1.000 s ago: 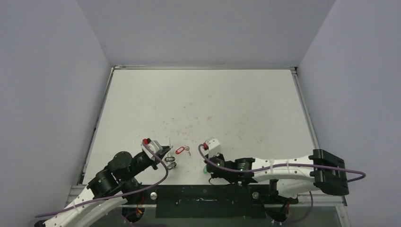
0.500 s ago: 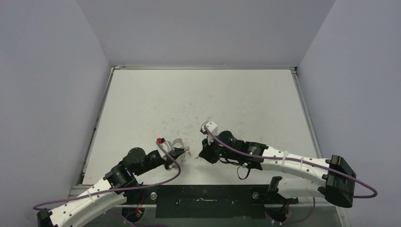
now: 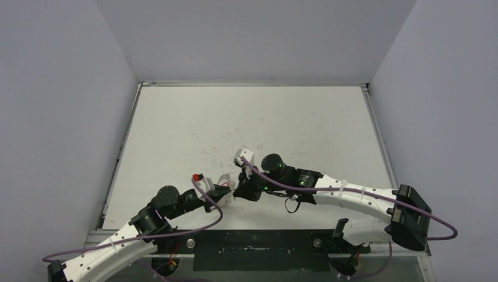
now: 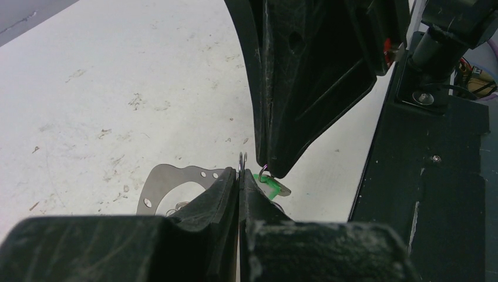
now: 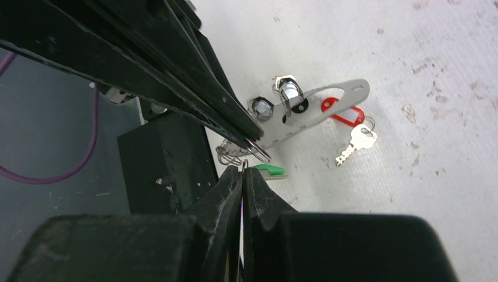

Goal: Put the keys on the keyring
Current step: Insert the key onto the keyring.

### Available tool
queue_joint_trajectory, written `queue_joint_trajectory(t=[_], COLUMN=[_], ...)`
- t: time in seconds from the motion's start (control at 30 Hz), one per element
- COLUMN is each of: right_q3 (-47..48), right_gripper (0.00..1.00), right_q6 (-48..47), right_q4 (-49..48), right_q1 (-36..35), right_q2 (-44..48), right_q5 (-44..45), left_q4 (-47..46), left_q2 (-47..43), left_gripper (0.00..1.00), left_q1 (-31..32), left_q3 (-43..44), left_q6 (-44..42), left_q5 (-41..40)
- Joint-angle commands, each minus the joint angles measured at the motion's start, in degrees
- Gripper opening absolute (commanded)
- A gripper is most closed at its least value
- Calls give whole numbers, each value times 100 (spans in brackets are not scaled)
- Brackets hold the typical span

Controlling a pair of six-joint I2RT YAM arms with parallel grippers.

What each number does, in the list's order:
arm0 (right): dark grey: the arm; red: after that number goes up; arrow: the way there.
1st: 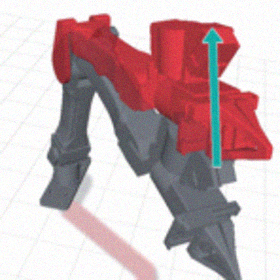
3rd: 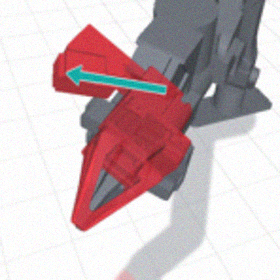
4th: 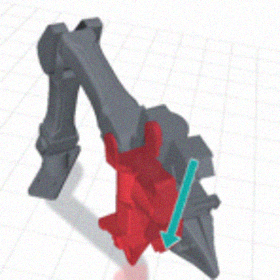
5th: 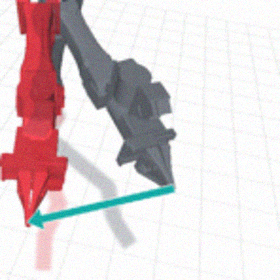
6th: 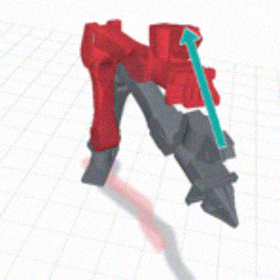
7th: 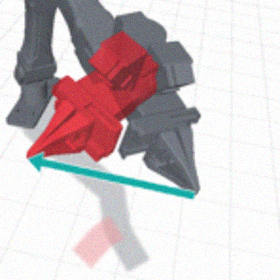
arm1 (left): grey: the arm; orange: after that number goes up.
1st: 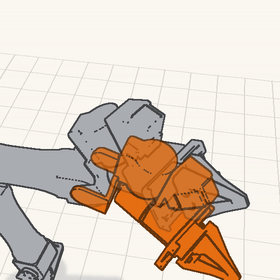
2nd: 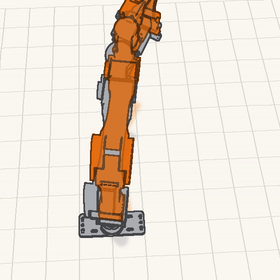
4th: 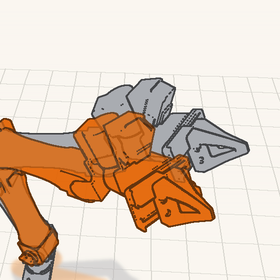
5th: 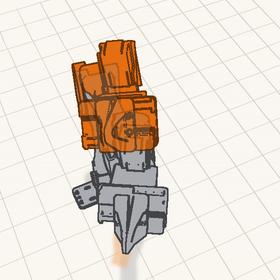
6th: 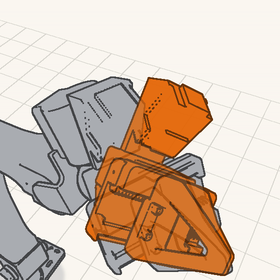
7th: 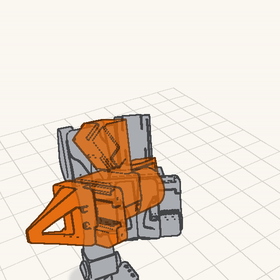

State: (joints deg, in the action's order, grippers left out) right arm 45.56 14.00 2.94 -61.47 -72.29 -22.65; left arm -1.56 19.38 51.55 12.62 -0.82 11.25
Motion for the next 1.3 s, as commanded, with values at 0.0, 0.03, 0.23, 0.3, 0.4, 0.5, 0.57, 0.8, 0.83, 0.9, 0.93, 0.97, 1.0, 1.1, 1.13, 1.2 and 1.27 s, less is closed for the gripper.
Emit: queue_joint_trajectory(t=[0.0,0.03,0.23,0.3,0.4,0.5,0.57,0.8,0.83,0.9,0.93,0.97,1.0,1.1,1.13,1.2,1.27], right_q3=[420,431,503,536,591,612,607,613,612,612,612,604,596,632,645,672,675], right_gripper=[0,0,0,0,0,0,0,0,0,0,0,0,0,0,0,0,0], right_q6=[-268,-275,-338,-358,-393,-420,-433,-512,-512,-512,-504,-496,-482,-475,-477,-479,-455], right_q4=[-400,-394,-312,-312,-120,-47,-9,150,134,95,68,41,15,-2,6,4,-42], right_q1=[38,39,45,48,40,42,56,90,87,87,89,91,92,86,90,83,91], right_q2=[-117,-111,-40,-44,-54,14,86,110,117,155,180,221,255,294,295,258,221], right_q5=[-502,-496,-287,-238,-102,16,67,294,270,224,214,198,195,98,56,-55,-107], left_q4=[-449,-451,-419,-428,-435,-424,-428,-433,-418,-403,-405,-405,-405,-399,-400,-398,-397], left_q2=[55,71,84,92,101,101,102,135,144,154,154,154,154,154,154,161,170], left_gripper=[0,0,0,0,0,0,0,0,0,0,0,0,0,0,0,0,0], left_q1=[13,13,13,14,13,13,15,13,13,16,14,13,13,14,14,12,13], left_q3=[73,74,91,91,91,100,100,135,152,161,162,162,162,177,179,187,201], left_q6=[48,49,31,31,34,30,27,-1,-3,-5,-10,-13,-15,-9,-13,-13,-19], left_q5=[106,101,79,87,102,97,98,93,97,105,106,106,110,106,99,96,97])
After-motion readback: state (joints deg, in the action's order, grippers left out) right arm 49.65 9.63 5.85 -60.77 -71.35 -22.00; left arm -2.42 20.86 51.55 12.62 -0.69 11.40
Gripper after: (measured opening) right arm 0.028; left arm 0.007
